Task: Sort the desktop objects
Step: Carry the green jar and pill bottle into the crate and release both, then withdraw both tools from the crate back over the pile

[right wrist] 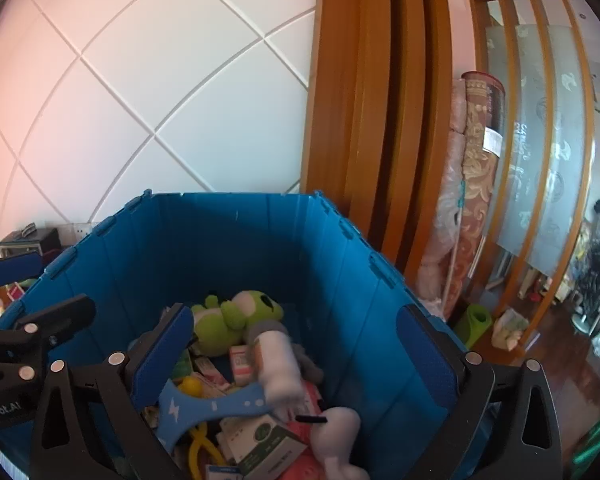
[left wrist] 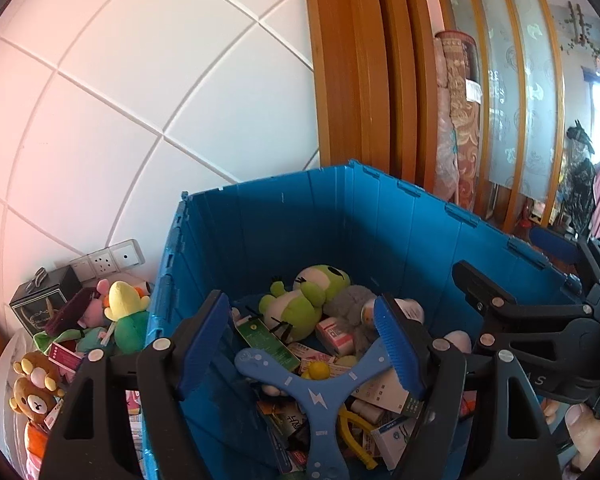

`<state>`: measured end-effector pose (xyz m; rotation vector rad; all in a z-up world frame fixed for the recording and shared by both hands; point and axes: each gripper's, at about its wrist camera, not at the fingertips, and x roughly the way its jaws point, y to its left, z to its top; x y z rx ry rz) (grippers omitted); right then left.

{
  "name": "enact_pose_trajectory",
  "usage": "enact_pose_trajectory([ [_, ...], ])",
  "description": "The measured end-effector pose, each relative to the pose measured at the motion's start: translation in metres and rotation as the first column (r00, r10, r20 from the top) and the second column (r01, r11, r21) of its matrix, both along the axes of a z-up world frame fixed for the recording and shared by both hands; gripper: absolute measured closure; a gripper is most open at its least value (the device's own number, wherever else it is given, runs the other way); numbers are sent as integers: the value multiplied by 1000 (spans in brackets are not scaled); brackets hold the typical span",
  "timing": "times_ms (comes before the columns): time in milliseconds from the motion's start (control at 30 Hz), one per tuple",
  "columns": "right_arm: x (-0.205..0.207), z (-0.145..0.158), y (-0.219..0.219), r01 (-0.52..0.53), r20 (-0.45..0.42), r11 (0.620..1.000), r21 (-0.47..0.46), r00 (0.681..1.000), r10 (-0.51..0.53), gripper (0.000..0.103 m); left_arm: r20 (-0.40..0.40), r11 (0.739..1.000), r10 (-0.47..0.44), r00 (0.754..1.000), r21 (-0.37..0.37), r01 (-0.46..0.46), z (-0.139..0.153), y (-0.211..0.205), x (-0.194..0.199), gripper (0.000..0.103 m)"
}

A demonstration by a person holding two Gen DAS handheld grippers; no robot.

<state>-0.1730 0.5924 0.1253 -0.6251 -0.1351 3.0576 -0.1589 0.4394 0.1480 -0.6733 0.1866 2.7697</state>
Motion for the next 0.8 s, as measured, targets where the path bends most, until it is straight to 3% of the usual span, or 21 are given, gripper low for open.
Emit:
enact_pose_trajectory([
  [233,18,7,-6,6,-22,1000,27,1000,-5,0,-31,996,-3,1000,88,6,11,-32,24,28],
  [533,55,21,-31,-8,-90,999,48,996,12,0,-94,990,55,994,133,-42,21,-74,64,28],
  [800,80,26,-73,-70,-111,997,45,991,74,0,-89,987,131,987,99,-122,17,-122,83,28],
])
